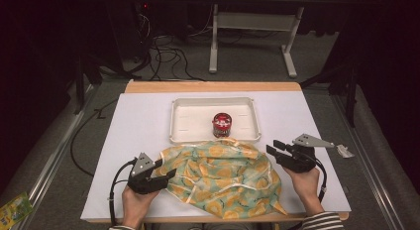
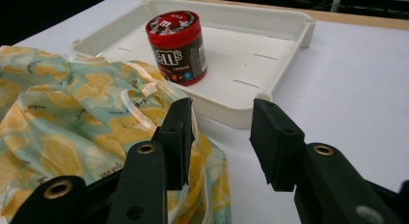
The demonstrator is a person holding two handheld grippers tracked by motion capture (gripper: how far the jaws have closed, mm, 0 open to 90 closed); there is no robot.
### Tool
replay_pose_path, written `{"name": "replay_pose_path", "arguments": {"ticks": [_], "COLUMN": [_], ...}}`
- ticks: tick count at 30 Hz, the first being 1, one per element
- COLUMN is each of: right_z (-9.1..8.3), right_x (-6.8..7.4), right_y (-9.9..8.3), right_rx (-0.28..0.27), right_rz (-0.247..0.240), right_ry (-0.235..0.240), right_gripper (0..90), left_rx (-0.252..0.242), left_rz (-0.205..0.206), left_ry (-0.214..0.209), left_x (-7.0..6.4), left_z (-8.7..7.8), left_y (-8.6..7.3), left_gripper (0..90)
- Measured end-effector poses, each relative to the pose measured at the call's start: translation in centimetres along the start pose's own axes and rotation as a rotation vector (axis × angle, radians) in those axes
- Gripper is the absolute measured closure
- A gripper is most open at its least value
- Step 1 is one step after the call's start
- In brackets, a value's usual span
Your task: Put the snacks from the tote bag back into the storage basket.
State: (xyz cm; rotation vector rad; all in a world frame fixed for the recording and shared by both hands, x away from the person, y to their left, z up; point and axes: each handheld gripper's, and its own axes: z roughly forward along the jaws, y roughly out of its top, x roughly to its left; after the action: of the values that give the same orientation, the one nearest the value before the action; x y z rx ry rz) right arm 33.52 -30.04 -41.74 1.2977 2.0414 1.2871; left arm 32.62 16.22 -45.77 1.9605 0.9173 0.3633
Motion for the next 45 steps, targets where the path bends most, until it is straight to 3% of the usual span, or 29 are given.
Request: {"name": "replay_pose_path", "arguments": {"ticks": [5,9,15,18,25,35,45], "right_z": [0.1,-0.1,-0.6,-0.7,-1.1,-1.2,-1.1], "right_x": [-0.2,-0.4,-0.9,-1.5,-2.6,-3.8,-4.7], "right_y": [-0.6,-1.0,-1.6,-2.3,-3.6,-4.8,-5.4], "right_rx": [0.005,0.005,0.001,-0.002,-0.005,-0.001,0.0], "right_rz": [0.011,0.008,0.026,0.039,0.069,0.1,0.114], "right_ry": [-0.007,-0.026,-0.049,-0.071,-0.113,-0.169,-0.204], "right_gripper": [60.3,60.3,60.4,60.4,60.4,60.3,60.1], "left_rx": [0.004,-0.029,-0.06,-0.095,-0.133,-0.092,-0.053], "left_rz": [0.012,-0.014,-0.02,-0.011,-0.061,-0.134,-0.16], "left_ry": [-0.007,-0.018,-0.023,0.03,0.058,0.177,0.214], "left_x": [-0.6,-0.3,-0.2,0.1,1.6,4.9,6.3], "left_z": [0.3,-0.3,-1.4,-2.2,-3.4,-2.6,-1.4], "left_y": [-0.1,0.0,0.1,0.2,0.1,-1.1,-1.3], "left_gripper": [36.5,34.7,34.5,35.2,36.2,37.5,38.5]}}
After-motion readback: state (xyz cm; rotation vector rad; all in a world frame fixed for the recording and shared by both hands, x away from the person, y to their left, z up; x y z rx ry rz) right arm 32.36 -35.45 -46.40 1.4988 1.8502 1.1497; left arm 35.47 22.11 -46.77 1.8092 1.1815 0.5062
